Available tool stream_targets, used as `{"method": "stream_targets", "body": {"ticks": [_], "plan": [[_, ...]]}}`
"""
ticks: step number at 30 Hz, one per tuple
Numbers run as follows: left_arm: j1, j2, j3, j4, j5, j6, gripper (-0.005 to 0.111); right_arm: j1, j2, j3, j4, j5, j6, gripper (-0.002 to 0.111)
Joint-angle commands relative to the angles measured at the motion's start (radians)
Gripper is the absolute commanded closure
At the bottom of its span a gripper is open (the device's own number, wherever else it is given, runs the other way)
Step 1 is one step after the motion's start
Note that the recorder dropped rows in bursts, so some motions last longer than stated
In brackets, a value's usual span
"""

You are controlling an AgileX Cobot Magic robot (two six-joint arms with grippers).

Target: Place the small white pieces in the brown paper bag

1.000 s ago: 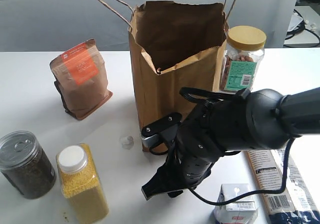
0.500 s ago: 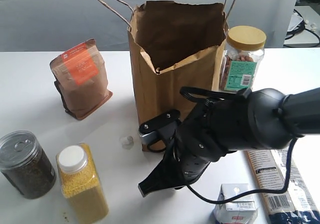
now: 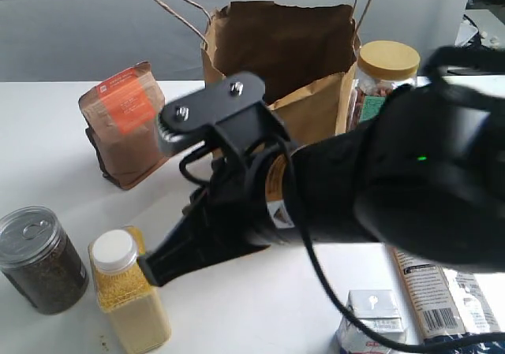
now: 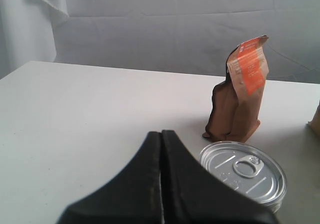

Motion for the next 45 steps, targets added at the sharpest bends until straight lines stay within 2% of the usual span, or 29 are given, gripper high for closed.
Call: {"method": "stream_targets", "body": {"ticks": [1, 7, 15, 20, 22, 24, 26, 30, 33, 40, 45], "plan": [[-0.005, -0.003, 0.004, -0.008, -0.004, -0.003, 0.107, -0.036, -0.104, -0.004, -0.181, -0.11, 0.111, 0.108], [-0.005, -0.003, 0.004, -0.008, -0.004, -0.003, 0.107, -0.178, -0.121, -0.062, -0.325, -0.191, 0.132, 0.108], [-0.005, -0.003, 0.004, -0.008, -0.004, -0.003, 0.107, -0.363, -0.083, -0.125, -0.369, -0.277, 0.171, 0.108], [-0.005, -0.003, 0.004, -0.008, -0.004, -0.003, 0.107, -0.425, -0.003, -0.167, -0.369, -0.267, 0.171, 0.108], [-0.005, -0.003, 0.004, -0.008, -0.004, -0.003, 0.107, -0.427, 0.026, -0.18, -0.369, -0.265, 0.171, 0.108], [-0.005, -0.003, 0.004, -0.008, -0.004, -0.003, 0.107, -0.427, 0.042, -0.18, -0.364, -0.268, 0.171, 0.102], [-0.005, -0.003, 0.004, -0.008, -0.004, -0.003, 0.107, -0.427, 0.051, -0.18, -0.349, -0.268, 0.171, 0.093], [-0.005, -0.003, 0.004, -0.008, -0.004, -0.003, 0.107, -0.427, 0.052, -0.18, -0.341, -0.268, 0.171, 0.066], [-0.005, -0.003, 0.004, -0.008, -0.004, -0.003, 0.107, -0.427, 0.052, -0.18, -0.341, -0.268, 0.171, 0.055], [-0.005, -0.003, 0.004, -0.008, -0.004, -0.003, 0.107, -0.422, 0.015, -0.18, -0.341, -0.268, 0.171, 0.055], [-0.005, -0.003, 0.004, -0.008, -0.004, -0.003, 0.107, -0.343, -0.092, -0.18, -0.341, -0.191, 0.228, 0.061]]}}
